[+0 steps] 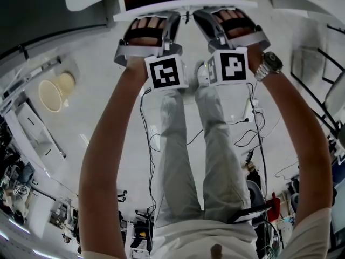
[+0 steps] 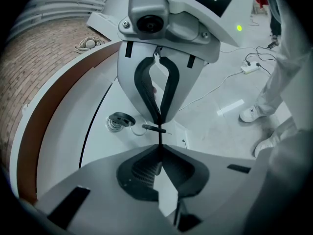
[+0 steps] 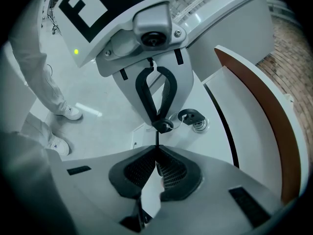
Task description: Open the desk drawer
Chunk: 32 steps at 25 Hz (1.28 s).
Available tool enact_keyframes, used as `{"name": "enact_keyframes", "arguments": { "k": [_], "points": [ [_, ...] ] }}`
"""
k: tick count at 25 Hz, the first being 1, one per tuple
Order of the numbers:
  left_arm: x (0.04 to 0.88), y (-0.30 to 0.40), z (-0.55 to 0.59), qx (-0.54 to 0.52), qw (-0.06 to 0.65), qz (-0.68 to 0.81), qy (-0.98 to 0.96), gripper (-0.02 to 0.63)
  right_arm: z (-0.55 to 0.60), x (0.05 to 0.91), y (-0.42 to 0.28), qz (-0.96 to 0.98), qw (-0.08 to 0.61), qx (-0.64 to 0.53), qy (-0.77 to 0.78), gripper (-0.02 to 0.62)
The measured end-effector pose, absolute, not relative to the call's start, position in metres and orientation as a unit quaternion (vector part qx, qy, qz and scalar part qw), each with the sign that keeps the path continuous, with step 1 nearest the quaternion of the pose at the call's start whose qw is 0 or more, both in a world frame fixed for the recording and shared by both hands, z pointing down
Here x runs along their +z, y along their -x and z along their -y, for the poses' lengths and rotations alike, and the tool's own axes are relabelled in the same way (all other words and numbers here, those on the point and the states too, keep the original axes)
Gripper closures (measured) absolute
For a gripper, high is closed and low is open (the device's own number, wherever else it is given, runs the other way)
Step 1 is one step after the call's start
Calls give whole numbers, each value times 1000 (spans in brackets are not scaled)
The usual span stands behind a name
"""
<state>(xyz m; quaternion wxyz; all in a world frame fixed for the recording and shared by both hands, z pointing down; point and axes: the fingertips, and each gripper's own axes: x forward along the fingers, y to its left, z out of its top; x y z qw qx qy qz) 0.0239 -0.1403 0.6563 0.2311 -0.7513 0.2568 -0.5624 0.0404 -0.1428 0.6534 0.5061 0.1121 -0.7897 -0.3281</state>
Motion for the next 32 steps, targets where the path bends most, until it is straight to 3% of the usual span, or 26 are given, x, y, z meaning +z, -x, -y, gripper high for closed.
{"name": "enact_keyframes", "arguments": {
  "k": [10,12,14,16,17,18,19,25,32],
  "points": [
    [646,-23,145,-523,153,-302,782,548,139,651,-42,807,511,-270,-123,551],
    [634,-19,146,-495,110,-335,794,532,135,646,-44,820,507,-234,-127,440],
    [619,-13,145,-461,56,-372,803,532,134,632,-46,836,491,-192,-152,426],
    [601,-6,138,-417,-6,-409,812,561,131,613,-50,848,468,-159,-190,430],
    [591,-2,133,-392,-34,-426,814,580,129,603,-53,853,456,-145,-207,462],
    [580,2,129,-368,-57,-442,816,590,127,592,-55,858,443,-131,-224,534],
    [568,7,126,-346,-74,-456,817,595,125,582,-57,862,431,-117,-239,555],
    [499,24,119,-246,-124,-510,815,598,119,527,-74,878,374,-44,-296,569],
    [386,28,81,-184,-116,-518,827,598,103,410,-90,894,281,53,-344,569]
  ]
}}
